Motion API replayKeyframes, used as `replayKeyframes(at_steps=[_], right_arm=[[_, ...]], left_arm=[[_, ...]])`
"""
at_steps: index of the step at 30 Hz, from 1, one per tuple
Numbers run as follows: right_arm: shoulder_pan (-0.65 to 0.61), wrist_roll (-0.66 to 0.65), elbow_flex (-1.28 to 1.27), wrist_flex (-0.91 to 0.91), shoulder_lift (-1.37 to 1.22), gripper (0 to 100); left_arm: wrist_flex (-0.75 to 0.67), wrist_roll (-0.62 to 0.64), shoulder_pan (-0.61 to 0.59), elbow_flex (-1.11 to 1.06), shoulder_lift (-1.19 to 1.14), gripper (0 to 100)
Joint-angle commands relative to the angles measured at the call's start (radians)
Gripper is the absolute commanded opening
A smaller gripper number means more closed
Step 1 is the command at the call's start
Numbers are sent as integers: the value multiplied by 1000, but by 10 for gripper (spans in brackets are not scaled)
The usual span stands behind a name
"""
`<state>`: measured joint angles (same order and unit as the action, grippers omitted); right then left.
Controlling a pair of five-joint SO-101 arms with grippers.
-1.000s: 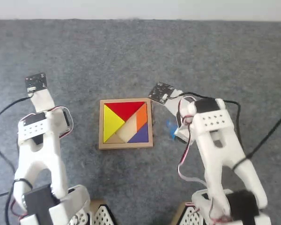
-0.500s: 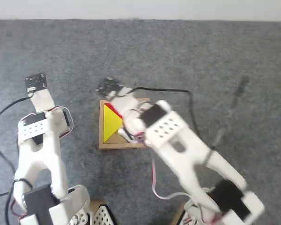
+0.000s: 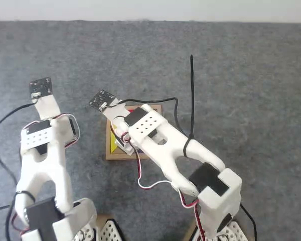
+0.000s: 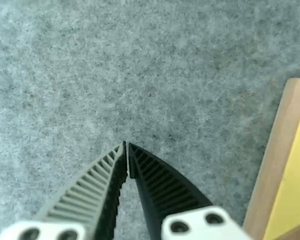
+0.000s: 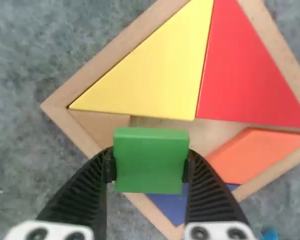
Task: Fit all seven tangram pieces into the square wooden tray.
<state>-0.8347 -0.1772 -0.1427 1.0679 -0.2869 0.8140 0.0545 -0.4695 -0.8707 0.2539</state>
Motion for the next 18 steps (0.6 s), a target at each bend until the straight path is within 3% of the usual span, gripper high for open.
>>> replayKeyframes(at_steps=[1, 10, 18], right_arm=[[2, -32, 57, -16, 4, 177], [-4, -55, 55, -13, 13, 212], [-1, -63, 57, -12, 16, 414]], left_arm=[[-20, -8, 5, 12, 8, 13], [-20, -8, 3, 12, 8, 13], [-23, -2, -11, 13, 9, 13]])
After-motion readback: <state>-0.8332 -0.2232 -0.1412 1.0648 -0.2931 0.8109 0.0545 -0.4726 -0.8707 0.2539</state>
